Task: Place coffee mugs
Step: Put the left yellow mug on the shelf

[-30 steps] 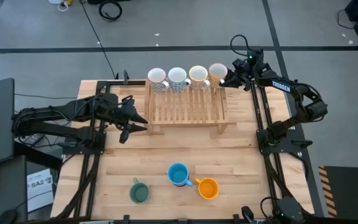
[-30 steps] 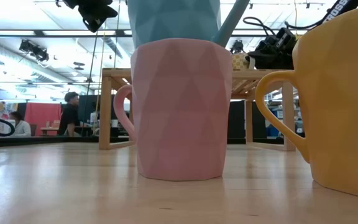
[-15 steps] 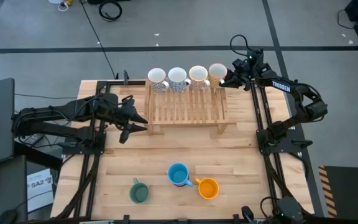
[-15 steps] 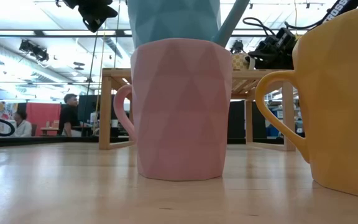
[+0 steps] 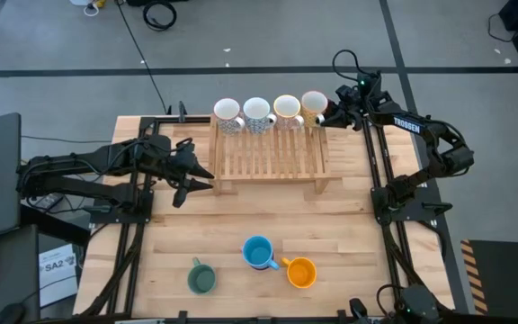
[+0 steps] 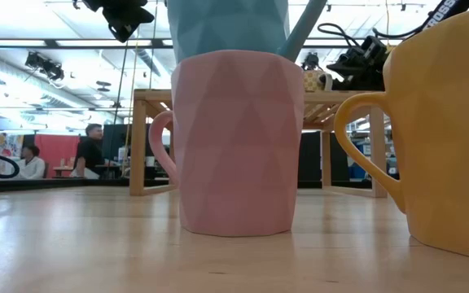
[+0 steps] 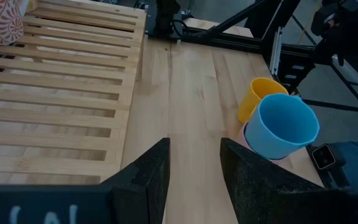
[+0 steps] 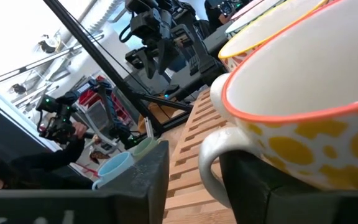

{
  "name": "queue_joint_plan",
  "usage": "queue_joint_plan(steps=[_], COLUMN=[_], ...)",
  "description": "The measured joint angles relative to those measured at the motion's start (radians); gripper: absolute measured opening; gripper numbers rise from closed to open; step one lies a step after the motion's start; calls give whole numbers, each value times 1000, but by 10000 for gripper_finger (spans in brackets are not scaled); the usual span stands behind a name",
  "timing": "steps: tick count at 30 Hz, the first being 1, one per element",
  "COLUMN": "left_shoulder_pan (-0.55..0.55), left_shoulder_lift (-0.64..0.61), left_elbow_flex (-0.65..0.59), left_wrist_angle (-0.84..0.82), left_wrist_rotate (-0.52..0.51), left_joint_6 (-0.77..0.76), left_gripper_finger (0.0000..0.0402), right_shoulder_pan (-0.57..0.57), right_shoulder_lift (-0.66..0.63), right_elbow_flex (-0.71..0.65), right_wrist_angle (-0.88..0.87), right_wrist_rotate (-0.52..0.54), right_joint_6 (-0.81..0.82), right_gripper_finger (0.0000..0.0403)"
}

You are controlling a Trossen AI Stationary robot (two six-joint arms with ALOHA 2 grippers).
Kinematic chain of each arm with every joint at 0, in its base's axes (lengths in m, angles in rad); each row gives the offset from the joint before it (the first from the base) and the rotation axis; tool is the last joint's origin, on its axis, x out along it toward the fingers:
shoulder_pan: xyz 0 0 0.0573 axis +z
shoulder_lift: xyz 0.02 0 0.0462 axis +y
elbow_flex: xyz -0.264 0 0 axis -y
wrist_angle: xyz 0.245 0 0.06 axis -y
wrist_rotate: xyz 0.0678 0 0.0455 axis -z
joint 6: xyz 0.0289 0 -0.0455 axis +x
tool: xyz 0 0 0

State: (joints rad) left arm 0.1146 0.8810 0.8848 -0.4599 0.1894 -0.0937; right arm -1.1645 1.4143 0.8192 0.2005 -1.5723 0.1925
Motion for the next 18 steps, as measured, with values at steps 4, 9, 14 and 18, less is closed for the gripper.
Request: queue_joint_plan(steps=[4,9,14,18], left_shoulder_pan=[0,0,0,0], left_shoulder_lift=[0,0,0,0], left_elbow_flex=[0,0,0,0], left_wrist_angle=[0,0,0,0], left_wrist_rotate=[0,0,0,0], left_joint_6=[0,0,0,0], left_gripper_finger=[146,146,146,146], right_shoulder_pan=[0,-8,-29,-45], right_shoulder_lift=[0,0,0,0], right_elbow_flex=[0,0,0,0], right_wrist_angle=[0,0,0,0], right_wrist_rotate=[0,0,4,6], right_joint_6=[0,0,45,51], right_gripper_finger=[158,160,158,158])
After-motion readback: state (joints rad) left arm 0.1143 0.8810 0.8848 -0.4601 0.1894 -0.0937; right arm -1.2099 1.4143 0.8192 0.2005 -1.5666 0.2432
